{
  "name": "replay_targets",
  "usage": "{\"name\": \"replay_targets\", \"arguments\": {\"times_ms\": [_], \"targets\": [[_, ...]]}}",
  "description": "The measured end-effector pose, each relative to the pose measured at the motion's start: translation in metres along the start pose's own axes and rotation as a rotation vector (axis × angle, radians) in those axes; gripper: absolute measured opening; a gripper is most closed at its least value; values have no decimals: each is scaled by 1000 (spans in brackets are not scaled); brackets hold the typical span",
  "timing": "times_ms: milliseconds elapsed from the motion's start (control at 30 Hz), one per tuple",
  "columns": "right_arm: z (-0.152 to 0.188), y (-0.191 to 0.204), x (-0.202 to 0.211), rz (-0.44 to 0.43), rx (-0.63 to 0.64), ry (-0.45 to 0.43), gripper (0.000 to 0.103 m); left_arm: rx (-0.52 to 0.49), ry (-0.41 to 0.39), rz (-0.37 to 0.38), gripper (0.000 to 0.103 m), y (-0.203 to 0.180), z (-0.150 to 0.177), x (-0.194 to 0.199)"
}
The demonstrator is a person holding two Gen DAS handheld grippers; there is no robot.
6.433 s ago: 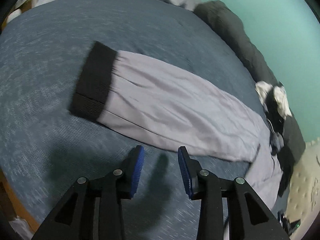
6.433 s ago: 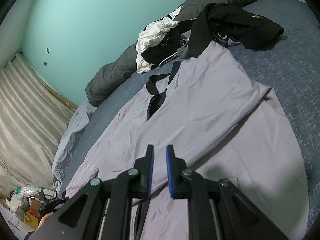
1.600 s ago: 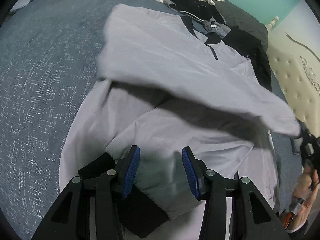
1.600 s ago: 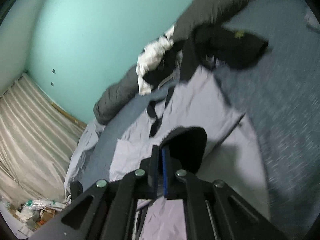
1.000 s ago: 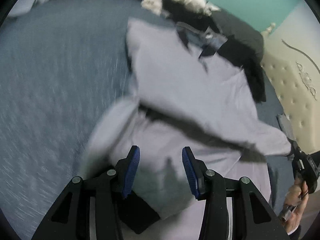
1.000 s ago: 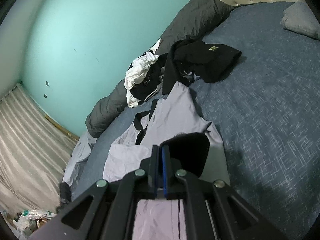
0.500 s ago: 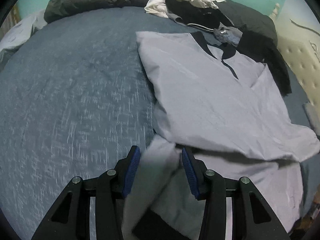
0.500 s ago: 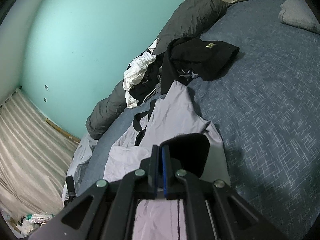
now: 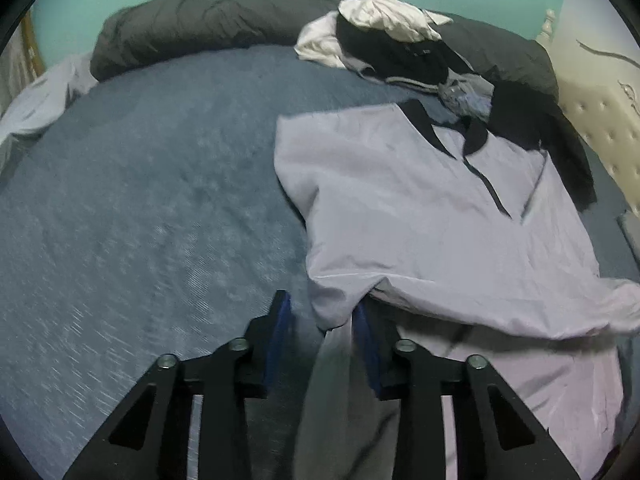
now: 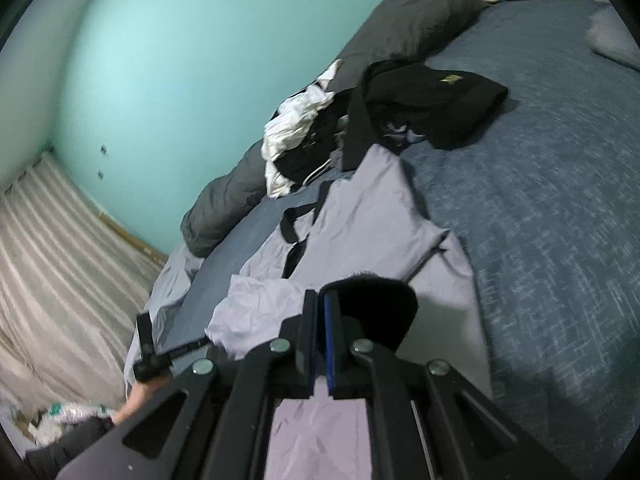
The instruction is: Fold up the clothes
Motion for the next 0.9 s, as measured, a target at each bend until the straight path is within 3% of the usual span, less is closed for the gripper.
{"name": "replay_targets", "arguments": {"times_ms": [133, 267, 467, 700, 900], "targets": [[6, 10, -9, -14, 26, 24, 3, 26, -20, -25, 32, 20, -9, 9], [13, 17, -18, -13, 47, 53, 3, 25, 23, -39, 32, 26, -3, -3], [12, 9, -19, -3, 25, 56, 3, 46, 90, 10, 33, 25, 16, -24], [9, 0, -17, -6, -6, 50, 3, 75, 70, 56, 32, 26, 11, -32], [9, 0, -20, -10, -7, 54, 3, 8, 36, 4, 10, 23, -2, -23]]}}
Point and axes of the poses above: each gripper's, at about its wrist camera, not at the fingertips, and x roughly against the way its jaws point, y to its left, z to its underside, the point moved 9 cm from there along -x, roughly the way its jaws point, and after that the axes turned 7 degrees about y, right-handed, at the moved point
